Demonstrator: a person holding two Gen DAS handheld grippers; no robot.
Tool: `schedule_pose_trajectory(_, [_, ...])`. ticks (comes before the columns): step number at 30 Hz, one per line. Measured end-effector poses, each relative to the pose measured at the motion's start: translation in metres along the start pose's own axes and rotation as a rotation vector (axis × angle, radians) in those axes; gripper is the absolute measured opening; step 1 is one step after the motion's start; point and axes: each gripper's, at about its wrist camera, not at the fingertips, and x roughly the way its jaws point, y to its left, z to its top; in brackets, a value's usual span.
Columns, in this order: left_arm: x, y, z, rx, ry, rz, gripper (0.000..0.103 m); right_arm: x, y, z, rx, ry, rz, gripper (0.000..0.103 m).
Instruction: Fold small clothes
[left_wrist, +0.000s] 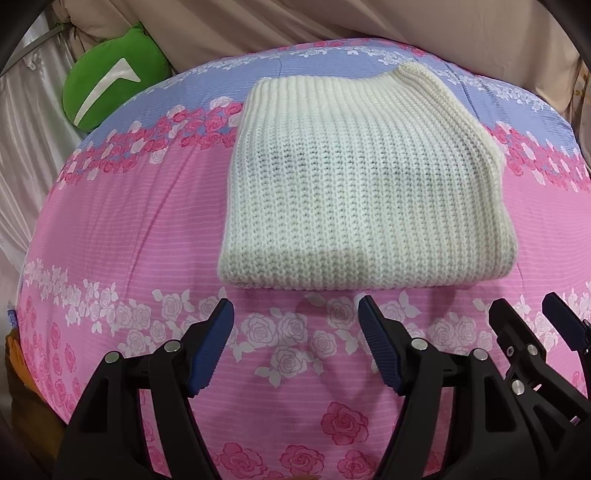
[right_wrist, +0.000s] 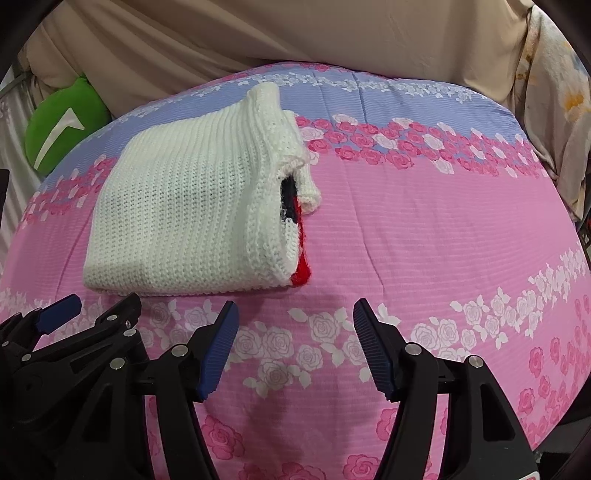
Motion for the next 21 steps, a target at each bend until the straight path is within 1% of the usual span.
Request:
schedule_pose_trajectory(16, [0.0036,0.0016,0.0005,-0.002,0.005,0.004,0.068,0.0018,0.0032,-0.0002,-0.008,-0.007,-0.013,0.063])
schedule_pose_trajectory(21, [0.0033,0.0017,0.0006,0.005,-0.007,0.018,0.068,0.0035,0.0041,0.0005,-0.013,-0.008,-0.019,0.063])
